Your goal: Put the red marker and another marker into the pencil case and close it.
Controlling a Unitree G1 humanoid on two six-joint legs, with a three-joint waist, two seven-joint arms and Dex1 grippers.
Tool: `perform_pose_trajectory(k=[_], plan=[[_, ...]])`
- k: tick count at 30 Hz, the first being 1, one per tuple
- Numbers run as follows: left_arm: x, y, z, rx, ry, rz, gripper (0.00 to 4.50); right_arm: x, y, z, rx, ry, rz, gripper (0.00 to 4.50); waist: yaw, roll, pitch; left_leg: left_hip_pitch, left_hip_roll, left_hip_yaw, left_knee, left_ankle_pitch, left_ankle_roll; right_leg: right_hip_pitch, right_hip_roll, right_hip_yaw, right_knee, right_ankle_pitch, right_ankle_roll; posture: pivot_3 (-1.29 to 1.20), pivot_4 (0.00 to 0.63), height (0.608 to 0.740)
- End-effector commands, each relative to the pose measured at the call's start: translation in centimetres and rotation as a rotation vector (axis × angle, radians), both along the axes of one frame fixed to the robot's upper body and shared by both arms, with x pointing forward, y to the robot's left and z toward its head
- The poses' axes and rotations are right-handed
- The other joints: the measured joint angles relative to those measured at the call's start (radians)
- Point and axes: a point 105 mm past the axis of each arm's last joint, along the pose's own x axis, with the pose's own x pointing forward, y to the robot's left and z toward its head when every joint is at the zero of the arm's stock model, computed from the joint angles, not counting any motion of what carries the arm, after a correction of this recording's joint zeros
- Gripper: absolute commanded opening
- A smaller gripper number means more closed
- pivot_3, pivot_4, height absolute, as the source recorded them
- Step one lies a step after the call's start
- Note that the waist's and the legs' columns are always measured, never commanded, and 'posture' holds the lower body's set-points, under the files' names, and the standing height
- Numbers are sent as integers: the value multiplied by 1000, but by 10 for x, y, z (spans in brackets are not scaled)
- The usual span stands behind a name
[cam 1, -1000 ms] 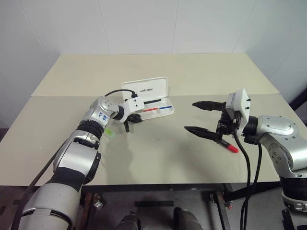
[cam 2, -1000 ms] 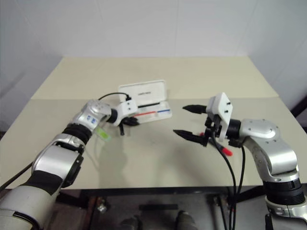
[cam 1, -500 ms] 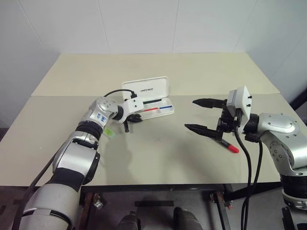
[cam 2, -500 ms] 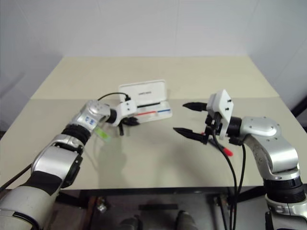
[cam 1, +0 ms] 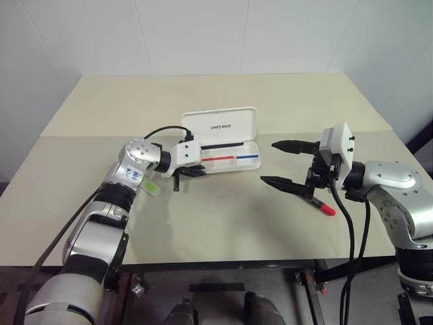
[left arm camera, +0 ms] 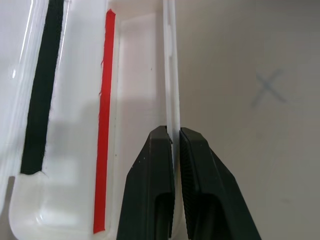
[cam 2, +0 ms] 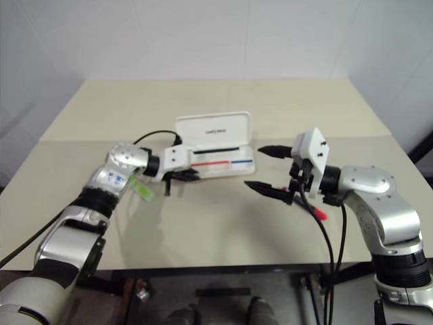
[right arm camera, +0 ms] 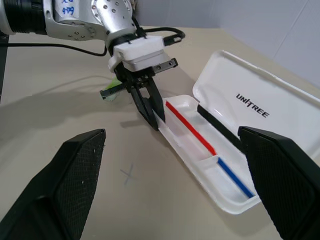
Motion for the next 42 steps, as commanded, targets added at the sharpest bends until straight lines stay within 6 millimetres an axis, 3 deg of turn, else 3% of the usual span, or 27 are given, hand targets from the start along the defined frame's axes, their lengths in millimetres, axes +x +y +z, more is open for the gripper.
perform_pose_trajectory(k=[1, 8, 14, 22, 29, 38, 42], plan=[[-16, -2, 11, 7, -10, -47, 28, -11, -12, 11, -21, -35, -19, 4500, 1, 0, 0, 0, 0, 0, 0, 0, 0, 0, 0, 0, 0, 0, 0, 0, 150, 740], [-44, -14, -4, 28, 60, -53, 28, -26, -32, 0, -63, 26, -75, 4500, 8, 0, 0, 0, 0, -1, 0, 0, 1, 0, 0, 0, 0, 0, 0, 0, 150, 740], [-60, -30, -17, 42, 93, -87, 28, -31, -35, -2, -46, 29, -118, 4500, 3, 0, 0, 1, 0, -1, 1, 0, 1, 1, 0, 1, 1, 0, 0, 0, 150, 740], [-58, -30, -35, 103, 80, -99, 28, -35, -29, -2, -26, 29, -124, 4500, 4, 0, 0, 2, 0, -1, 1, 0, 1, 1, 0, 1, 1, 0, -1, 0, 150, 740], [-60, -44, -36, 53, 109, -87, 28, -36, -25, -2, -15, 29, -120, 4500, 16, 0, 0, 3, -1, -1, 2, 0, 1, 3, 0, 1, 0, 0, -1, 0, 150, 740], [-78, -55, -28, 9, 140, -153, 2712, -33, -21, -2, -5, 25, -104, 4500, 20, 0, 0, 3, 0, -1, 2, 0, 1, 4, 0, 1, 1, 0, -1, 0, 150, 740], [-85, -57, -19, -17, 133, -185, 2712, -29, -18, 0, 4, 17, -94, 4500, 17, 0, 0, 3, 0, -1, 1, 0, 1, 3, 0, 1, 0, 0, -1, 0, 150, 740]])
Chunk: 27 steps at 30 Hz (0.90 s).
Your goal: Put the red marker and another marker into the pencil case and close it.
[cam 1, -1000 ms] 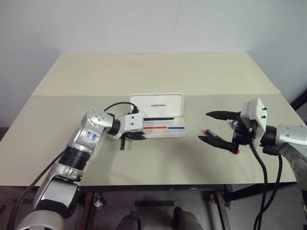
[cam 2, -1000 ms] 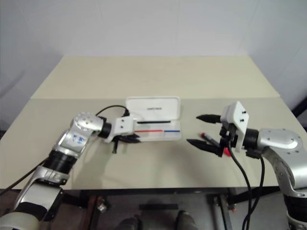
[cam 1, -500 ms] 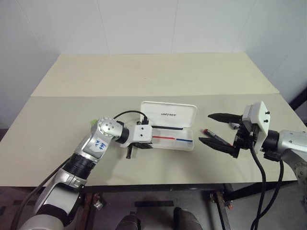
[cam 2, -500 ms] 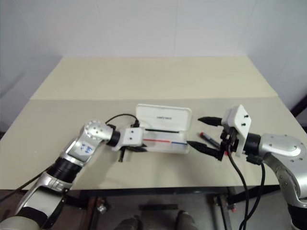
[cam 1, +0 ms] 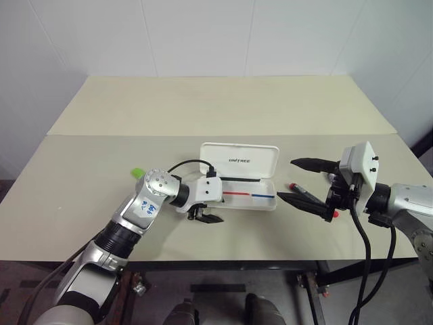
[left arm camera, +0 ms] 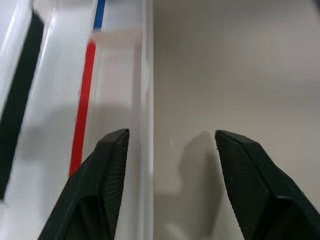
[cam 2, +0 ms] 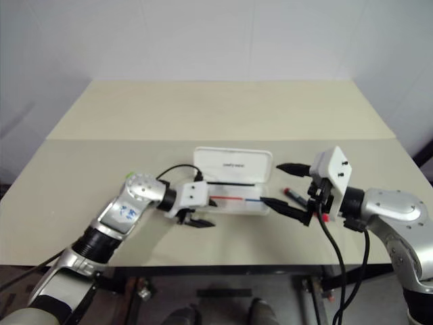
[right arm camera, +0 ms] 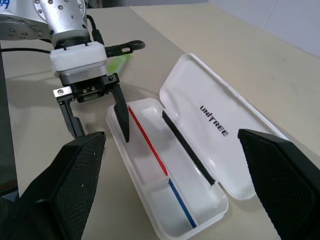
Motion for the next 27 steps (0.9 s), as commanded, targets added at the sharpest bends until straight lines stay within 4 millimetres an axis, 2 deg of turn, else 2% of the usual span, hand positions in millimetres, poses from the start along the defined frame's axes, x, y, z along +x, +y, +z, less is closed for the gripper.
perform_pose_trajectory(k=[1, 6, 14, 15, 16, 20, 22, 24, 27], plan=[[-7, -2, 15, -42, -30, -41, 2712, 0, 6, 9, 10, -43, 35, 4500, -2, 0, 0, 0, 0, 0, 0, 0, 0, 0, 0, 0, 0, 0, 0, 0, 150, 740], [-5, 3, 26, -84, -62, -37, 2712, 3, 8, 9, 10, -44, 50, 4500, -3, 0, 0, 0, 0, 0, 0, 0, 0, 0, 0, 0, -1, 0, 0, 0, 150, 740], [0, 30, 46, -178, -88, 21, 2712, 6, 3, 8, -16, -31, 61, 4500, -7, 0, 0, 0, 0, 0, -1, 0, 0, 0, 0, 0, -1, 0, 0, 0, 150, 740], [0, 34, 49, -195, -83, 26, 3056, 6, 1, 8, -22, -26, 62, 4500, -9, 0, 0, 0, 0, 0, -1, 0, 0, 0, 0, 0, -1, 0, 0, 0, 150, 740], [-5, 36, 56, -226, -58, -6, 3233, 7, -1, 8, -27, -19, 59, 4500, -11, 0, 0, 0, 0, 0, -1, 0, 0, 0, 0, 0, -1, 0, 0, 0, 150, 740], [-26, 45, 87, -352, 4, -149, 4459, 10, -13, 5, -37, 54, 9, 4500, -15, 0, 0, 0, 0, 0, -1, 0, 0, 0, 0, -1, -1, 0, 0, 0, 150, 740], [-22, 50, 94, -357, -17, -144, 4459, 12, -20, 2, -77, 89, -26, 4500, -15, 0, 0, -1, 0, 0, -1, 0, 0, 0, 0, -1, -1, 0, -1, 0, 150, 740], [-23, 55, 102, -359, 24, -167, 4459, 22, -38, -10, -182, 167, -138, 4500, -13, 0, 0, -1, 0, 0, -1, 0, 0, 0, 0, -1, -1, 0, -1, 0, 150, 740], [-20, 59, 115, -368, 14, -197, 4459, 27, -60, -26, -297, 281, -234, 4500, -15, 0, 0, -1, 0, 0, 0, 0, 0, 0, 0, -1, -1, 0, -1, 0, 150, 740]])
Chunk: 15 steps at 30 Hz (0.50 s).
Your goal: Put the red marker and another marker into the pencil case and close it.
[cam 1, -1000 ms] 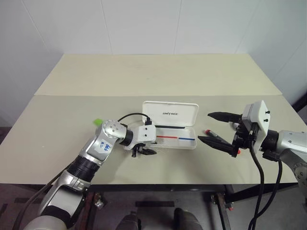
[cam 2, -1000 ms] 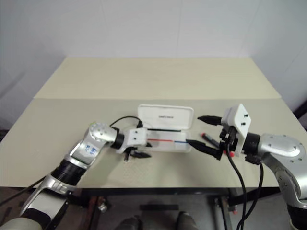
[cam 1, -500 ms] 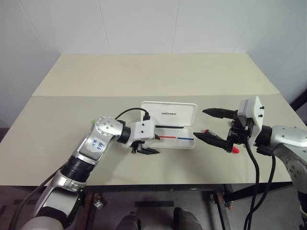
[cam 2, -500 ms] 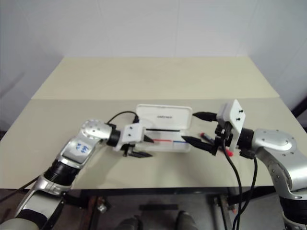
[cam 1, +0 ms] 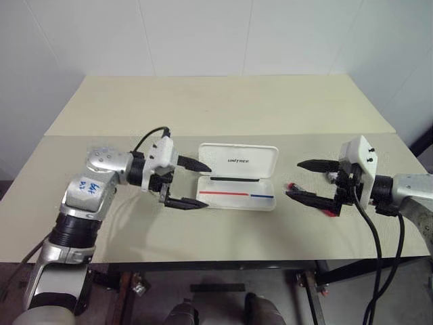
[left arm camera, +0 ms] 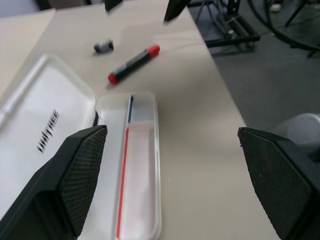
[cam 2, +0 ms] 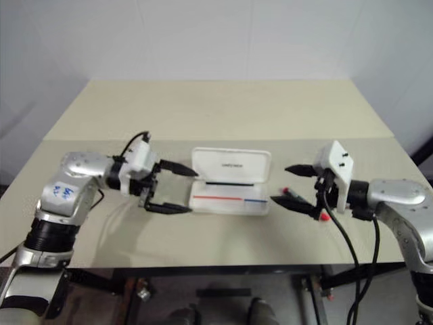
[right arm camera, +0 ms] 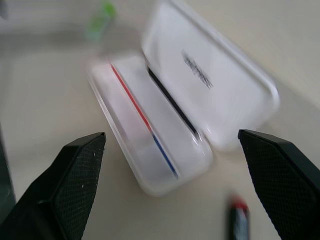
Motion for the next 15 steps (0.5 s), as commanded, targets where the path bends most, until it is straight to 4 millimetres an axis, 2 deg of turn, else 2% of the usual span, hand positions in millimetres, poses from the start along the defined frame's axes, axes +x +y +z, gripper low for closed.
perform_pose_trajectory(k=[1, 4, 9, 15], plan=[[1, 7, 22, -24, -51, -26, 4459, 5, -19, -7, -97, 71, -88, 4500, -2, 0, 0, 0, 0, 0, 0, 0, 0, 0, 0, 0, 0, 0, 0, 0, 150, 740], [13, 17, 28, 17, -106, -5, 4459, 12, -34, -18, -145, 157, -162, 4500, -8, 0, 0, 0, 1, 0, -1, 0, 0, -1, 0, 0, 0, -1, -1, 0, 150, 740], [24, 28, 36, 55, -149, 18, 4459, 29, -47, -27, -165, 230, -241, 4500, -13, 0, 0, 0, 1, 2, -1, 0, 0, -2, 0, 0, 0, -1, -1, 0, 150, 740], [32, 42, 42, 91, -184, 49, 4459, 43, -49, -41, -196, 314, -284, 4500, -13, 0, 0, -2, 1, 1, -2, 0, 0, -4, 0, 0, 0, -1, -1, 0, 150, 740]])
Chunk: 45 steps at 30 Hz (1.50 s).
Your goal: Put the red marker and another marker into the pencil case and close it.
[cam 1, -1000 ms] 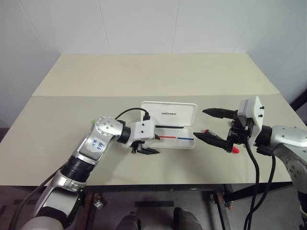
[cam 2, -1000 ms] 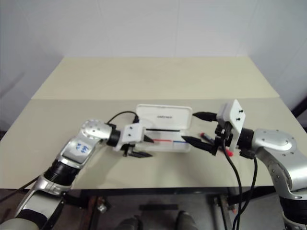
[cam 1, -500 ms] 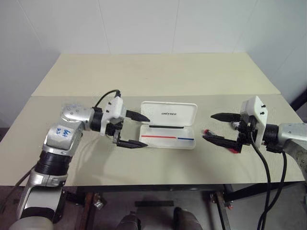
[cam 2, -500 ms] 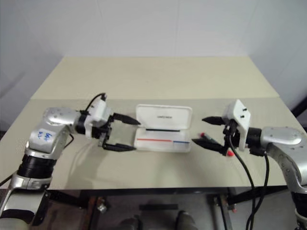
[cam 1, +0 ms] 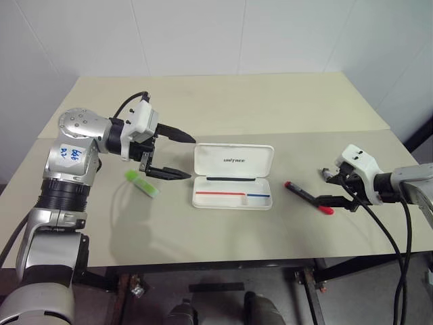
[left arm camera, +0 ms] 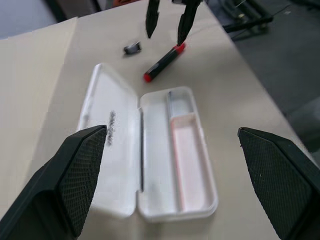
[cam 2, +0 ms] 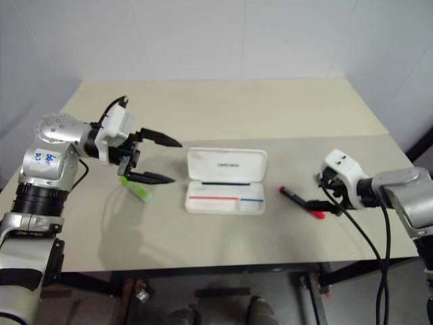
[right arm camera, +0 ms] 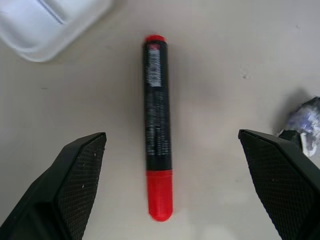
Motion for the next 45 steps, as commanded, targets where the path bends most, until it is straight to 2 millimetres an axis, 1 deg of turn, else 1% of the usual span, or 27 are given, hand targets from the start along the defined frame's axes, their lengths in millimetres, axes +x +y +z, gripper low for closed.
perform_pose_trajectory(k=[1, 5, 10, 11, 12, 14, 15, 16, 17, 20, 22, 26, 28, 33, 35, 37, 39, 41, 43, 45], plan=[[-3, 9, 10, 53, -44, -26, 4459, 5, -1, -3, -16, 40, -17, 4500, 0, 0, 0, 0, 0, 0, 0, 0, 0, 0, 0, 0, 0, 0, 0, 0, 150, 740], [-2, 12, 12, 60, -54, -18, 4459, 10, 1, -7, -21, 89, -23, 4500, 0, 1, 0, -3, 0, 0, 0, 0, -1, -3, 0, 0, 0, 0, 0, 0, 150, 740], [-3, 15, 10, 64, -54, -14, 4459, 12, 4, -10, -60, 115, -14, 4500, 0, 1, 0, -3, 0, 0, 0, 1, -1, -3, 0, 0, 0, 0, 0, 0, 150, 740], [-3, 15, 10, 64, -54, -14, 4500, 13, 4, -11, -63, 117, -14, 4110, 0, 1, 0, -3, 0, 0, 0, 1, -1, -3, 0, 0, 0, 0, 0, 0, 150, 740], [-3, 15, 9, 64, -55, -13, 4500, 13, 4, -11, -65, 119, -14, 3945, 0, 1, 0, -3, 0, 0, 0, 1, -1, -3, 0, 0, 1, 0, 0, 0, 150, 740], [-3, 15, 9, 63, -58, -11, 4500, 13, 4, -16, -82, 126, -20, 3329, 0, 1, 0, -3, 0, 0, 0, 1, -1, -3, 0, 0, 1, 0, 0, 0, 150, 740], [-3, 15, 9, 62, -59, -10, 4500, 14, 4, -17, -87, 128, -22, 2983, 0, 1, 0, -3, 0, 0, 0, 1, -2, -3, 0, 0, 1, 0, 0, 0, 150, 740], [-3, 15, 9, 62, -60, -10, 4500, 14, 5, -18, -93, 127, -23, 2524, 0, 1, 0, -3, 0, 0, 1, 1, -1, -3, 0, 0, 1, 0, 0, 0, 150, 740], [-3, 15, 9, 60, -62, -9, 4500, 14, 6, -18, -99, 124, -20, 2243, 0, 1, 0, -3, 0, 0, 1, 1, -2, -3, 0, 0, 1, 0, 0, 0, 150, 740], [-2, 15, 10, 57, -64, -11, 4500, 12, 11, -19, -107, 121, -9, 1157, -1, 1, 0, -3, 0, 0, 1, 1, -2, -3, 0, 0, 1, 0, 0, 0, 150, 740], [-2, 14, 10, 56, -64, -14, 4500, 10, 14, -20, -102, 122, -8, 560, -2, 1, 0, -3, 0, 0, 1, 1, -2, -3, 0, 0, 1, 0, 0, 0, 150, 740], [-2, 13, 8, 54, -64, -18, 4500, 10, 11, -20, -107, 105, -24, 557, -4, 1, 0, -3, 0, 0, 1, 1, -1, -3, 0, 0, 1, 0, 0, 0, 150, 740], [-1, 13, 7, 56, -63, -20, 4500, 9, 8, -16, -122, 78, -12, 557, -4, 1, 0, -3, 0, 0, 1, 0, -1, -3, 0, 0, 2, 0, 0, 0, 150, 740], [1, 25, -1, 72, -55, 17, 4500, 5, 4, 13, -196, -35, 92, 557, -5, 1, 1, -3, 0, 0, 1, 0, -1, -3, 0, 0, 2, 0, 1, 0, 150, 740], [2, 28, -1, 68, -53, 26, 4500, 3, 2, 17, -221, -47, 116, 557, -7, 2, 1, -3, 0, 0, 1, 0, -1, -3, 0, 0, 2, 0, 1, 0, 150, 740], [3, 35, -7, 75, -49, 53, 4500, -6, 2, 23, -271, -48, 192, 557, -11, 2, 1, -3, 0, 0, 1, 0, -1, -3, 0, 0, 2, 0, 1, 0, 150, 740], [4, 44, -12, 77, -46, 92, 4500, -18, 9, 26, -290, -37, 283, 557, -13, 2, 1, -3, 0, 0, 1, 0, 0, -3, 0, 0, 2, 0, 1, 0, 150, 740], [5, 52, -16, 54, -36, 133, 4500, -24, 25, 30, -289, -52, 362, 557, -20, 2, 1, -3, 0, 0, 0, 0, 0, -3, 0, 0, 2, -1, 1, 0, 150, 740], [3, 57, -23, 46, -20, 157, 4500, -24, 45, 32, -271, -92, 419, 557, -24, 2, 1, -2, 0, 1, 1, 0, 0, -3, 0, 0, 2, -1, 1, 0, 150, 740], [3, 60, -28, 43, -6, 172, 4500, -23, 57, 33, -253, -111, 448, 557, -22, 2, 2, -1, 1, 1, 1, 0, 0, -3, 0, 0, 4, -1, 1, 0, 150, 740]])
